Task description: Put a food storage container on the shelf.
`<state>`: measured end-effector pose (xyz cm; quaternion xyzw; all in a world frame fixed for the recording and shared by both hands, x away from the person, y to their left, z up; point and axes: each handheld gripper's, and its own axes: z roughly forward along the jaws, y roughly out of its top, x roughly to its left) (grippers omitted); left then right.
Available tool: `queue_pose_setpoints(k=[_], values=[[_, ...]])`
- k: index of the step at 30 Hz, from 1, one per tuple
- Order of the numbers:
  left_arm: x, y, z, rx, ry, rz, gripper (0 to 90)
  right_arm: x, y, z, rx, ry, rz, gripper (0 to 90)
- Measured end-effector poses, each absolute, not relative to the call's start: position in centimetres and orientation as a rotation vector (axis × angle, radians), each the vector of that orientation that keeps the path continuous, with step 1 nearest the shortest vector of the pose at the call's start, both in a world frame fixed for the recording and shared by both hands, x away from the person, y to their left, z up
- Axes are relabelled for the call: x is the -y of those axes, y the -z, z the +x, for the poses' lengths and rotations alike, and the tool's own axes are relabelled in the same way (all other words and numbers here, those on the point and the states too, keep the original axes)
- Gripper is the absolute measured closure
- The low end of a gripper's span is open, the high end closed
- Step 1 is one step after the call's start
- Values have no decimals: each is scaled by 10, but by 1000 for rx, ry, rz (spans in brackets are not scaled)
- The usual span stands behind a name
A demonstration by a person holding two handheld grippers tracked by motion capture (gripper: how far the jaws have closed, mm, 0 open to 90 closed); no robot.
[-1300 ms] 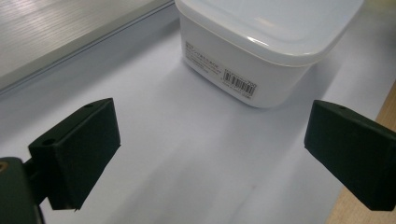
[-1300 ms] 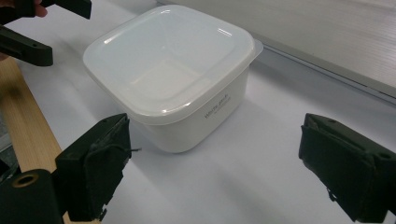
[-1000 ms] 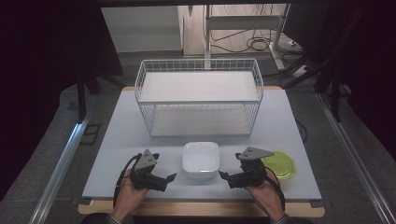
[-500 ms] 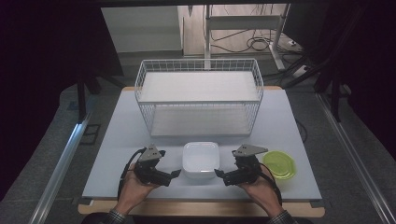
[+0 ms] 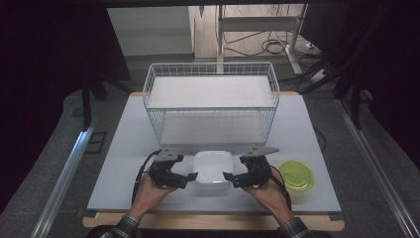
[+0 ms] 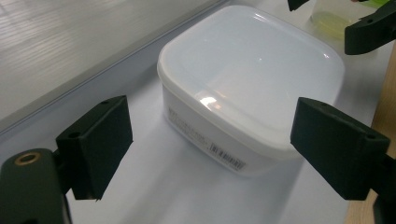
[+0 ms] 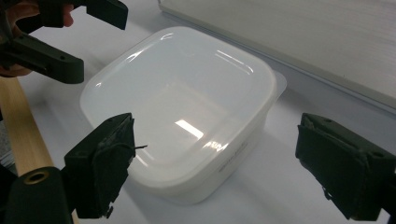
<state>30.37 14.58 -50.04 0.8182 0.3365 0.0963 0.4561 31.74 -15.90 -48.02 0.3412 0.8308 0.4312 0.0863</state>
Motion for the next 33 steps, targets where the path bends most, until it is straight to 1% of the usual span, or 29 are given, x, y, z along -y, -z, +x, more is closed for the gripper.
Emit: queue_pose_setpoints(k=[8,9,12,15,17,20,21,22,23,24,25,27,29,31,33], values=[[-135,508,316,-829,-187,2008,125,149,487,333,-2503,-1261,1033,137],[-134,511,318,-828,-144,1996,125,148,490,335,-2520,-1247,1042,146],[-132,513,319,-824,-80,1984,128,149,492,337,-2547,-1285,1067,184],[-130,515,318,-820,-46,1978,120,149,493,337,-2570,-1308,1091,206],[-129,514,316,-811,-65,1980,124,150,494,338,-2581,-1328,1111,225],[-128,513,312,-804,-97,1986,142,150,494,336,-2583,-1331,1120,227],[-127,512,309,-805,-115,1991,155,150,493,332,-2576,-1324,1127,258],[-127,510,306,-806,-131,1997,155,150,493,332,-2576,-1324,1127,258],[-129,508,301,-828,-140,2003,193,152,490,326,-2564,-1312,1137,347],[-130,508,301,-840,-86,2007,218,153,488,324,-2561,-1309,1137,390],[-131,510,302,-856,-41,1996,218,155,487,321,-2561,-1311,1131,421],[-132,513,300,-868,-20,1980,215,157,484,316,-2562,-1310,1127,473],[-131,510,298,-874,-31,1996,224,158,483,312,-2557,-1305,1130,507],[-131,506,294,-879,-60,2003,285,160,482,310,-2551,-1310,1150,533],[-133,504,290,-890,-70,1991,371,165,482,309,-2547,-1331,1198,582]])
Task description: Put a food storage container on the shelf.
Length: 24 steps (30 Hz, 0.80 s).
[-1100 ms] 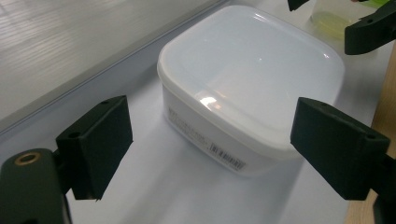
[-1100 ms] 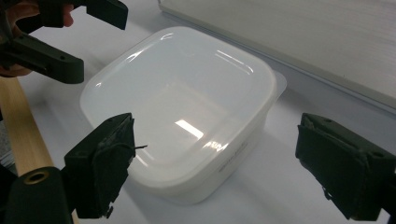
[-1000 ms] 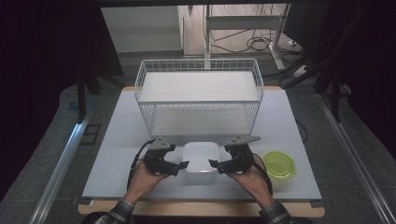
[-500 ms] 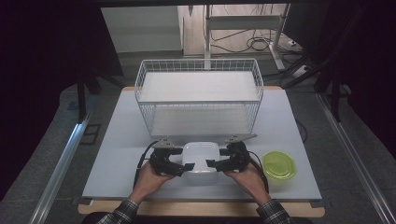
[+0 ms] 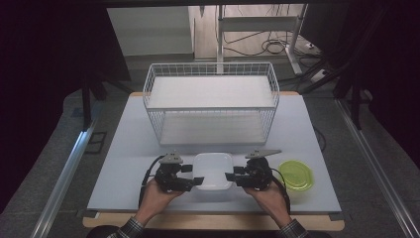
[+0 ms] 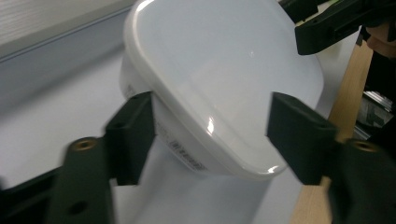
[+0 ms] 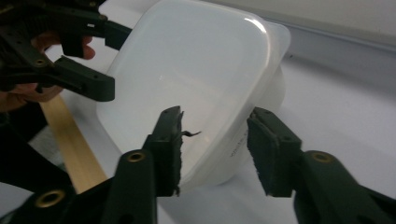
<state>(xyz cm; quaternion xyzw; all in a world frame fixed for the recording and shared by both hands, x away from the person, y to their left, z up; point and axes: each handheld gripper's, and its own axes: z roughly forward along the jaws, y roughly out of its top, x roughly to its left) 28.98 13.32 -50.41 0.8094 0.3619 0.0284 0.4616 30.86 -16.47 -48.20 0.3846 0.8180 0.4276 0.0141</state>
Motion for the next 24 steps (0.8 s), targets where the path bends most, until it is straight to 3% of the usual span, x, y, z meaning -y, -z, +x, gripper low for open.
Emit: queue_pose_setpoints(k=[3,11,24], values=[[-137,502,286,-900,-77,1975,521,171,482,308,-2546,-1373,1264,636],[-143,494,276,-962,-134,1939,741,168,475,298,-2488,-1352,1296,769],[-143,490,275,-1014,-161,1889,783,163,472,292,-2414,-1324,1225,791]])
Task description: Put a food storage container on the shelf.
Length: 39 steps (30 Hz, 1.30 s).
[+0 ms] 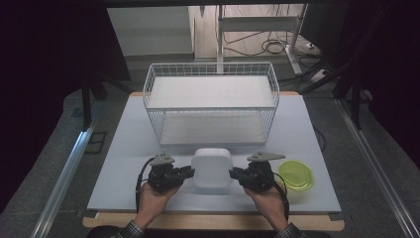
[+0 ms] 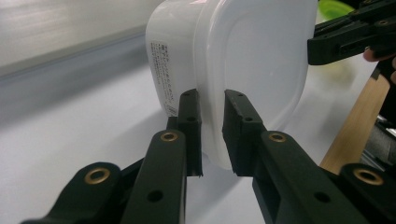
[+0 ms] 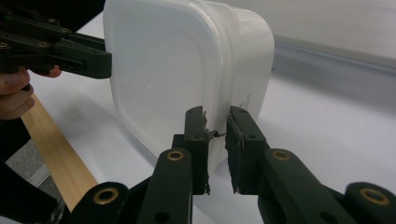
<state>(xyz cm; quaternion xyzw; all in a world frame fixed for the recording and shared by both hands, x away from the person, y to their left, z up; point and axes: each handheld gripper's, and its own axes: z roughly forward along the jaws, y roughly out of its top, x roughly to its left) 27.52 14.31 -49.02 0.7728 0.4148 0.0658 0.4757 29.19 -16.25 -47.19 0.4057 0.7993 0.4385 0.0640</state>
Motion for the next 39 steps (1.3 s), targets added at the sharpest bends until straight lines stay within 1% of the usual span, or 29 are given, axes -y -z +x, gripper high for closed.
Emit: queue_pose_setpoints(k=[7,13,21,39], values=[[-144,478,278,-1010,-174,1868,784,163,457,295,-2372,-1370,1178,789],[-146,460,282,-994,-204,1845,785,163,444,299,-2352,-1404,1148,789],[-148,424,295,-958,-262,1829,786,163,414,314,-2313,-1456,1125,788],[-156,365,319,-923,-328,1779,791,155,358,343,-2252,-1502,1062,783]])
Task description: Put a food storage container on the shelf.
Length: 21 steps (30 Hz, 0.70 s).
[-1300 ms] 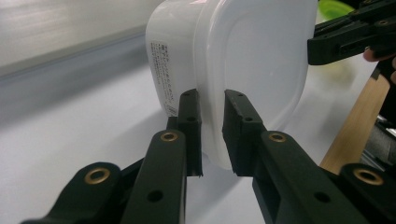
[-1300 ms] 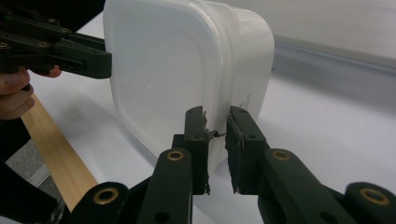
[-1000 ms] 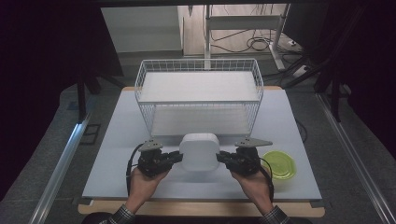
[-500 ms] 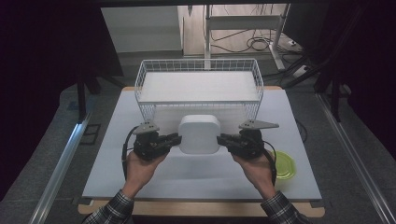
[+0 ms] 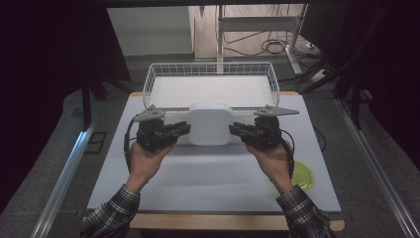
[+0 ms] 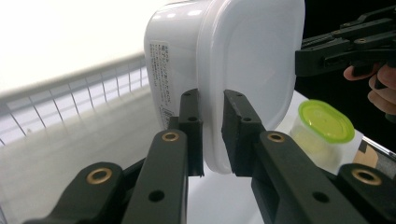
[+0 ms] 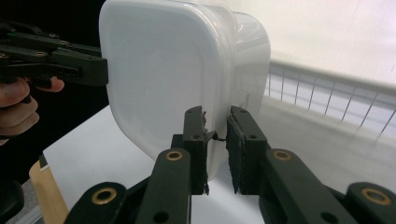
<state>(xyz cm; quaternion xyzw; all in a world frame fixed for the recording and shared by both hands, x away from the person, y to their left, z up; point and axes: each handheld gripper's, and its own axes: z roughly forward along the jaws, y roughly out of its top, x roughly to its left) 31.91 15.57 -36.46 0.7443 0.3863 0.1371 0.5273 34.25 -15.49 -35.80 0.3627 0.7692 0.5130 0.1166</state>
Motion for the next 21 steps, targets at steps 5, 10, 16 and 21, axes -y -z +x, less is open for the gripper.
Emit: queue_pose_setpoints(k=[5,10,16,21], values=[[-158,348,329,-915,-337,1763,791,153,341,353,-2236,-1514,1052,782],[-160,337,336,-911,-341,1756,792,151,330,361,-2224,-1520,1040,781],[-161,324,350,-912,-347,1745,792,149,316,374,-2202,-1524,1038,779],[-162,317,366,-921,-336,1730,792,147,307,389,-2185,-1524,1050,777]])
